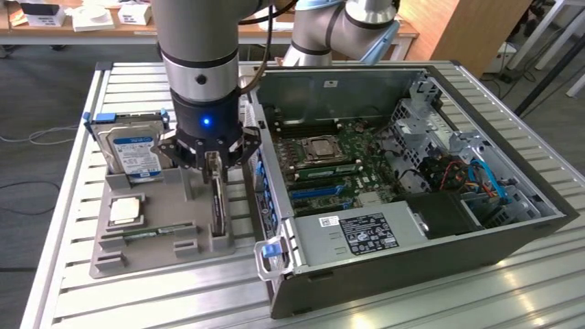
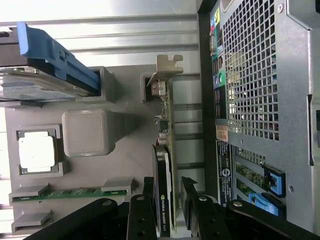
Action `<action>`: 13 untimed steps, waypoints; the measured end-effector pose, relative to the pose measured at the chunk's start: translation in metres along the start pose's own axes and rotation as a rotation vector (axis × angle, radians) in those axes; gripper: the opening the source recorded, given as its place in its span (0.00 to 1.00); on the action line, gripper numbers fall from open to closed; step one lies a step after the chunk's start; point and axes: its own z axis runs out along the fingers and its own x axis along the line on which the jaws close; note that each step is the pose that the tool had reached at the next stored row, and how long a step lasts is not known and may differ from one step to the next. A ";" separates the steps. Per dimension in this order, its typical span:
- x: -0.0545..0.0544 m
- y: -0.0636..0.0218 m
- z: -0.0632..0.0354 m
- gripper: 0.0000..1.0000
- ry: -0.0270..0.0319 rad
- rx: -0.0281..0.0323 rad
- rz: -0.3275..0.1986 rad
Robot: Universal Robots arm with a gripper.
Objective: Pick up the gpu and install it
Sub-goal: 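Pick up the gpu and move the gpu toward the slot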
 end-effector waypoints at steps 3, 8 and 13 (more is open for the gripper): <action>0.000 -0.0005 0.0013 0.36 -0.0001 -0.0001 0.000; 0.000 -0.0025 0.0085 0.36 0.0000 0.0000 0.000; -0.001 -0.0033 0.0150 0.36 -0.0001 0.0000 0.000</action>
